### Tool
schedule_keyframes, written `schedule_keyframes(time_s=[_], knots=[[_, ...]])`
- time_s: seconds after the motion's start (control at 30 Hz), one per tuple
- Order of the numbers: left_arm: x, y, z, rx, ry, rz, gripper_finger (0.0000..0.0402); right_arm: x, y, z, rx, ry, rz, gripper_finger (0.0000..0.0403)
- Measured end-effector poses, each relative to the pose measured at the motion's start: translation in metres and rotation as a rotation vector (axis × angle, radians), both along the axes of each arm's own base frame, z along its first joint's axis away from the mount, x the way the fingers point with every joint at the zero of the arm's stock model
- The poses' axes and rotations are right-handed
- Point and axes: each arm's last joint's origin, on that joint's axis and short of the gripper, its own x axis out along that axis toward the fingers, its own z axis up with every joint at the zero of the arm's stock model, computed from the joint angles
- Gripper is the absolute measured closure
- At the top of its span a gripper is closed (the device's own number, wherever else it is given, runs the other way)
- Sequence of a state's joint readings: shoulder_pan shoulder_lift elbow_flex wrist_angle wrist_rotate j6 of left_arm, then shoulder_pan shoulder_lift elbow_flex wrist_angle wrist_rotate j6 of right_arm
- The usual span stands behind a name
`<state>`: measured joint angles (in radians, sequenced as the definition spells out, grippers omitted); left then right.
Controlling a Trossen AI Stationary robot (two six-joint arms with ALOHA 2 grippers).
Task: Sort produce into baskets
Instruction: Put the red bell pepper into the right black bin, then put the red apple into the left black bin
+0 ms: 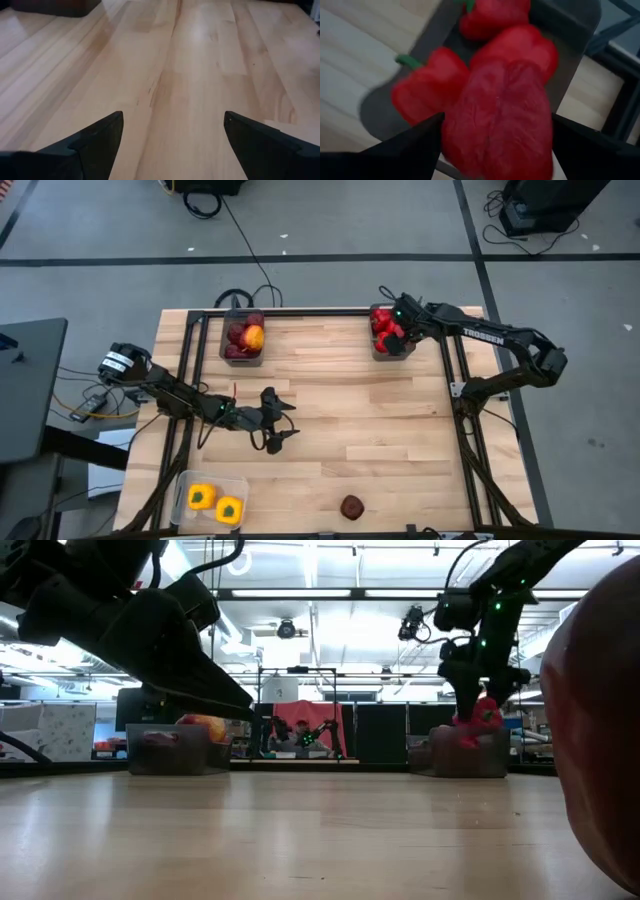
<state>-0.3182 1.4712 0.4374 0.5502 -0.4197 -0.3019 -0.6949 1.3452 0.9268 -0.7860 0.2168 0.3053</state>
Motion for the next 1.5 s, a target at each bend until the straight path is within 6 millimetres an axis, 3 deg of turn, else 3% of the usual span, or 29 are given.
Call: schedule_keyframes(time_s=[0.33,0.53,0.7,0.87,1.07,1.33,1.5], knots=[[0.001,-0.001,0.002,0.043,-0.013,-0.029,0.0051,-0.004,0.006,0.021,-0.076,-0.132,-0.039,0.0055],[0.001,-0.001,0.002,0.061,-0.013,-0.050,0.0051,-0.002,0.033,0.041,-0.104,-0.239,0.017,0.0056],[0.003,-0.004,0.007,0.018,-0.062,-0.104,0.0051,0.003,0.074,0.059,-0.089,-0.376,0.117,0.0056],[0.005,-0.009,0.015,-0.006,-0.147,-0.137,0.0051,0.014,0.122,0.065,-0.028,-0.451,0.255,0.0056],[0.005,-0.016,0.023,-0.033,-0.231,-0.163,0.0051,0.029,0.180,0.045,0.065,-0.459,0.330,0.0056],[0.003,-0.028,0.029,-0.049,-0.278,-0.195,0.0051,0.050,0.251,0.025,0.048,-0.558,0.400,0.0056],[0.015,-0.035,0.032,-0.014,-0.291,-0.155,0.0051,0.061,0.287,0.010,-0.010,-0.627,0.455,0.0056]])
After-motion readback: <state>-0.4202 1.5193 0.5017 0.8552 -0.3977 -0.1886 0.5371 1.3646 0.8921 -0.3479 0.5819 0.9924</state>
